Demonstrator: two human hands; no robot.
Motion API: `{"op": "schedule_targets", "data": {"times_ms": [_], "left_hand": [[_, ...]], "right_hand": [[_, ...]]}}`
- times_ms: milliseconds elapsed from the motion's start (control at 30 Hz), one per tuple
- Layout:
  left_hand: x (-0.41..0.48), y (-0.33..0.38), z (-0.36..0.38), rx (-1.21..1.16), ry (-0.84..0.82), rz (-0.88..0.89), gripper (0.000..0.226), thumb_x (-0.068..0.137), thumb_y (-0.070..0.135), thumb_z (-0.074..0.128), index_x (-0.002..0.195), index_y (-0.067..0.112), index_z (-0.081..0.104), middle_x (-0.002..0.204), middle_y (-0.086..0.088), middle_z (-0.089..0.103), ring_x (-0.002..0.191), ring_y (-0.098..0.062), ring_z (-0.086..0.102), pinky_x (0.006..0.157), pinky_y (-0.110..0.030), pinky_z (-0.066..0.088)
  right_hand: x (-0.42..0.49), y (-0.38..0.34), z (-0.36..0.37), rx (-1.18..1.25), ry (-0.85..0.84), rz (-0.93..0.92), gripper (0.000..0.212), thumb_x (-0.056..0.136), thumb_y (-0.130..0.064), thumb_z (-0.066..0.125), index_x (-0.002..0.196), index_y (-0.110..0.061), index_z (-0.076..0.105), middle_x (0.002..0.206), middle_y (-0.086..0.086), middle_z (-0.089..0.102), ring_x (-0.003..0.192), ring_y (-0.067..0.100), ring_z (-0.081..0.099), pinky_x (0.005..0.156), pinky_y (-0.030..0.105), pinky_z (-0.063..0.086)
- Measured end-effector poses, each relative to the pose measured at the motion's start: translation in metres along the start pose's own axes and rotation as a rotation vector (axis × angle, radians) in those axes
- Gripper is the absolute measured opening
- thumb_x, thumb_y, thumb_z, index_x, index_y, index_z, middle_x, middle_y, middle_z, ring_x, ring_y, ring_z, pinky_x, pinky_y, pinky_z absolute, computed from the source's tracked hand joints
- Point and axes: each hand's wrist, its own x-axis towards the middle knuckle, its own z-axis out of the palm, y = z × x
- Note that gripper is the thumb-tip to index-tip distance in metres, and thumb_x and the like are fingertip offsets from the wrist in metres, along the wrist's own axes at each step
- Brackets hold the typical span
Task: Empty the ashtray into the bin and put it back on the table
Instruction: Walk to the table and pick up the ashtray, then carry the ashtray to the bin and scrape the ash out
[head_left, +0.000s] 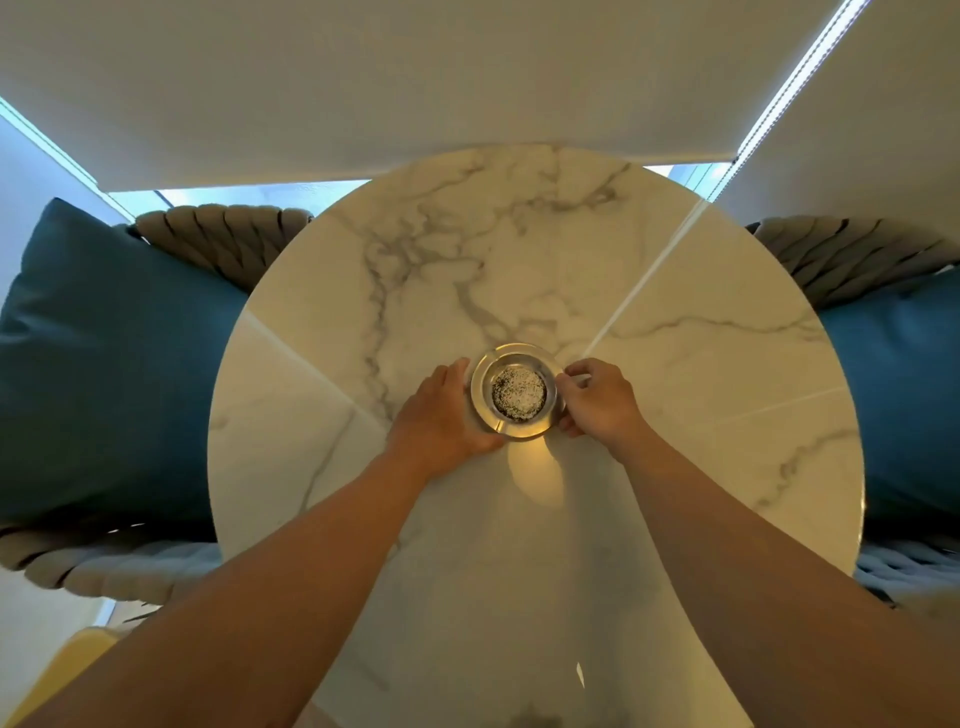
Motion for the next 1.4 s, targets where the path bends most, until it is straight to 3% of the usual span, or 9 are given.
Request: {"op": "schedule_targets", "data": {"times_ms": [167,400,533,633,733,967,1167,1300,1400], "left_hand": [[0.015,0.003,0.006,0.052,0.008,0.033,0.117,0.04,0.072,0.074,0.137,0.026,0.029,0.125,-0.003,0.054,0.116,-0.027,0.054,0.089,-0.042,0.047],[0.011,0.004,0.006,0.054,0.035,0.061,0.101,0.036,0.071,0.074,0.123,0.03,0.044,0.107,0.002,0.055,0.103,-0.022,0.056,0.08,-0.038,0.05],[-0.008,0.012,-0.002,-0.011,0.045,0.077,0.099,0.033,0.076,0.07,0.121,0.04,0.042,0.102,0.011,0.052,0.098,-0.013,0.056,0.075,-0.033,0.048],[-0.031,0.018,-0.013,-0.055,0.06,0.087,0.1,0.03,0.078,0.072,0.119,0.048,0.038,0.098,0.018,0.049,0.093,-0.008,0.056,0.072,-0.028,0.044],[-0.058,0.021,-0.023,-0.064,0.07,0.105,0.103,0.03,0.076,0.074,0.122,0.052,0.032,0.097,0.021,0.045,0.092,-0.006,0.055,0.072,-0.026,0.041],[-0.125,0.012,-0.051,-0.091,0.102,0.162,0.104,0.035,0.069,0.079,0.127,0.048,0.035,0.107,0.02,0.05,0.096,-0.004,0.053,0.083,-0.032,0.051],[-0.182,0.005,-0.076,-0.134,0.193,0.202,0.103,0.039,0.066,0.082,0.13,0.043,0.04,0.098,0.022,0.048,0.09,0.013,0.048,0.075,-0.025,0.047],[-0.229,0.005,-0.076,-0.159,0.248,0.171,0.109,0.044,0.072,0.078,0.138,0.037,0.035,0.105,0.016,0.05,0.093,0.003,0.05,0.081,-0.028,0.051],[-0.27,0.008,-0.068,-0.176,0.29,0.108,0.111,0.043,0.078,0.073,0.139,0.044,0.029,0.106,0.03,0.043,0.094,0.011,0.047,0.073,-0.013,0.043]], "right_hand": [[0.013,-0.005,0.009,-0.035,-0.003,-0.055,0.023,0.093,-0.03,0.06,0.097,-0.008,0.065,0.068,0.011,0.07,0.06,0.036,0.07,0.069,0.049,0.061],[0.01,0.0,0.012,-0.039,0.006,-0.112,0.025,0.094,-0.03,0.06,0.091,-0.007,0.07,0.085,0.017,0.074,0.08,0.039,0.07,0.08,0.053,0.057],[-0.009,0.004,0.006,-0.003,0.036,-0.12,0.022,0.094,-0.029,0.06,0.078,-0.014,0.063,0.072,0.01,0.067,0.064,0.032,0.063,0.069,0.047,0.057],[-0.031,0.007,0.0,0.12,0.032,-0.101,0.026,0.095,-0.027,0.06,0.072,-0.015,0.056,0.061,0.009,0.063,0.041,0.022,0.056,0.046,0.034,0.048],[-0.06,0.005,-0.003,0.23,0.005,-0.099,0.028,0.097,-0.026,0.058,0.071,-0.015,0.056,0.05,0.004,0.058,0.032,0.014,0.049,0.036,0.024,0.039],[-0.13,-0.003,0.002,0.395,-0.102,-0.131,0.026,0.099,-0.025,0.054,0.08,-0.008,0.055,0.046,0.008,0.05,0.031,0.02,0.04,0.035,0.021,0.03],[-0.179,-0.016,0.009,0.426,-0.171,-0.2,0.029,0.1,-0.025,0.053,0.084,-0.001,0.052,0.044,0.008,0.047,0.031,0.02,0.037,0.034,0.02,0.027],[-0.214,-0.013,0.009,0.489,-0.3,-0.249,0.032,0.1,-0.027,0.054,0.077,-0.005,0.058,0.051,0.014,0.046,0.034,0.022,0.039,0.033,0.023,0.028],[-0.237,-0.008,0.008,0.439,-0.407,-0.308,0.037,0.101,-0.03,0.052,0.077,-0.003,0.058,0.054,0.016,0.045,0.035,0.021,0.038,0.035,0.024,0.028]]}}
